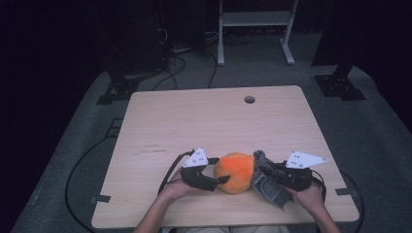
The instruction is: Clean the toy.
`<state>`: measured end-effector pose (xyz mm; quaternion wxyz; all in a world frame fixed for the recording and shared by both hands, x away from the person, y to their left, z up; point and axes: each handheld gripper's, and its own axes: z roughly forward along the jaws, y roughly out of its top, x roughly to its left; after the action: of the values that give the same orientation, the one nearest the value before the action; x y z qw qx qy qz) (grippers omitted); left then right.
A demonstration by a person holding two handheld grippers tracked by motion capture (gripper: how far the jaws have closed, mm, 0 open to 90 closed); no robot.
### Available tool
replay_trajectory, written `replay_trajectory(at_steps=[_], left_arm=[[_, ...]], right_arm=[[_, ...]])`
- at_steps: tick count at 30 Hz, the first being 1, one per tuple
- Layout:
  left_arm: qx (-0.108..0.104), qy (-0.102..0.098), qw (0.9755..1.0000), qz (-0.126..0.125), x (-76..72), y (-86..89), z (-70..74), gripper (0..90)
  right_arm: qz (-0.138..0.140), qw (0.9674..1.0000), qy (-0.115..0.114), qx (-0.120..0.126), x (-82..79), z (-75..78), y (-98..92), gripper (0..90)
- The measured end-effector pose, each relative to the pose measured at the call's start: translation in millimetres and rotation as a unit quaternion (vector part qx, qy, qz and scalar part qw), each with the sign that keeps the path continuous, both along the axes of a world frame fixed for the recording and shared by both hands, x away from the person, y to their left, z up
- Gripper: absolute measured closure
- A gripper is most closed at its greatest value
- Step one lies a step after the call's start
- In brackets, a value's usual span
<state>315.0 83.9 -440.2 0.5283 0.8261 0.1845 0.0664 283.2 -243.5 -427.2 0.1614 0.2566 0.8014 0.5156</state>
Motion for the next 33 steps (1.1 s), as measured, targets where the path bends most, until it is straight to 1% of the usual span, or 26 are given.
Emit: replay_trajectory(at_steps=[2,3,4,5,6,7,8,9,10,12,14,16,17,19,21,22,23,25,26,27,28,29,30,32,33], left_arm=[[-0.005,0.004,1.0000,0.001,-0.1,-2.7,-2.0,26.0],[-0.004,0.004,1.0000,0.001,-0.2,-3.5,-1.7,25.8],[-0.002,0.004,1.0000,0.001,-0.6,-4.3,-1.2,25.8],[-0.001,0.005,1.0000,-0.002,-1.1,-4.7,-0.3,25.7],[-0.003,0.007,0.9999,-0.008,-2.3,-5.1,0.4,25.2],[-0.004,0.009,0.9997,-0.021,-3.7,-6.0,0.5,24.2],[0.008,0.005,0.9994,-0.035,-5.7,-7.8,0.3,21.9],[0.022,-0.016,0.9988,-0.040,-9.1,-10.7,-0.9,21.8],[0.034,-0.032,0.9981,-0.038,-11.6,-14.1,-1.6,22.1],[0.045,-0.044,0.9977,-0.026,-13.3,-18.6,0.3,25.1],[0.045,-0.044,0.9979,-0.016,-12.3,-19.5,1.7,28.6],[0.040,-0.038,0.9984,-0.011,-11.3,-19.1,1.1,29.9],[0.039,-0.037,0.9985,-0.010,-11.2,-19.3,1.0,30.1],[0.040,-0.038,0.9984,-0.007,-11.8,-20.6,1.0,30.5],[0.042,-0.036,0.9985,-0.007,-11.8,-20.1,1.3,30.5],[0.040,-0.030,0.9987,-0.009,-11.2,-18.6,1.2,30.5],[0.036,-0.024,0.9990,-0.013,-10.3,-17.2,0.9,30.0],[0.030,-0.026,0.9991,-0.017,-9.6,-15.4,0.9,28.6],[0.027,-0.031,0.9989,-0.022,-10.0,-15.5,1.4,26.6],[0.028,-0.043,0.9984,-0.023,-10.9,-16.0,2.2,24.0],[0.029,-0.055,0.9979,-0.018,-11.7,-17.6,2.4,20.7],[0.032,-0.062,0.9975,-0.014,-11.7,-19.2,2.3,18.1],[0.032,-0.063,0.9975,-0.011,-11.5,-20.8,1.6,15.8],[0.032,-0.059,0.9977,-0.013,-11.3,-23.7,-0.5,16.2],[0.029,-0.061,0.9976,-0.017,-12.3,-24.2,-1.2,21.0]], right_arm=[[0.023,0.9992,-0.012,0.031,-5.4,7.5,5.0,76.8],[0.035,0.9985,-0.017,0.038,-7.0,9.8,9.2,76.8],[0.045,0.9982,-0.019,0.035,-7.6,10.6,13.6,76.7],[0.047,0.9984,-0.021,0.025,-7.1,9.4,17.5,76.7],[0.045,0.9986,-0.020,0.019,-5.6,7.0,19.4,76.7],[0.043,0.9987,-0.013,0.024,-3.7,4.8,19.0,76.8],[0.040,0.9987,-0.010,0.028,-1.6,3.4,17.3,76.8],[0.032,0.9991,-0.011,0.026,-0.2,2.7,15.4,76.7],[0.025,0.9993,-0.009,0.025,1.3,2.0,13.2,76.7],[0.021,0.9993,0.001,0.033,3.7,0.4,9.2,76.6],[0.016,0.9994,-0.001,0.031,3.0,2.0,8.0,76.7],[0.016,0.9994,-0.016,0.027,-1.3,7.3,11.0,76.8],[0.024,0.9990,-0.024,0.029,-4.6,10.9,14.6,76.8],[0.051,0.9972,-0.043,0.032,-11.6,18.3,26.8,76.8],[0.069,0.9956,-0.060,0.021,-16.1,23.4,40.2,76.7],[0.070,0.9955,-0.064,0.011,-15.7,24.6,43.7,76.7],[0.069,0.9957,-0.062,0.009,-13.8,25.0,43.8,76.8],[0.055,0.9970,-0.052,0.018,-7.8,22.9,36.7,76.8],[0.051,0.9975,-0.043,0.022,-5.3,20.7,32.5,76.8],[0.049,0.9977,-0.034,0.031,-4.2,18.5,29.3,76.8],[0.049,0.9978,-0.031,0.033,-4.6,17.2,27.7,76.8],[0.050,0.9978,-0.029,0.031,-5.4,16.7,27.1,76.8],[0.054,0.9977,-0.026,0.031,-6.0,16.6,27.1,76.9],[0.060,0.9975,-0.023,0.029,-6.0,16.6,28.1,76.9],[0.061,0.9975,-0.022,0.028,-5.8,16.8,28.2,76.9]])
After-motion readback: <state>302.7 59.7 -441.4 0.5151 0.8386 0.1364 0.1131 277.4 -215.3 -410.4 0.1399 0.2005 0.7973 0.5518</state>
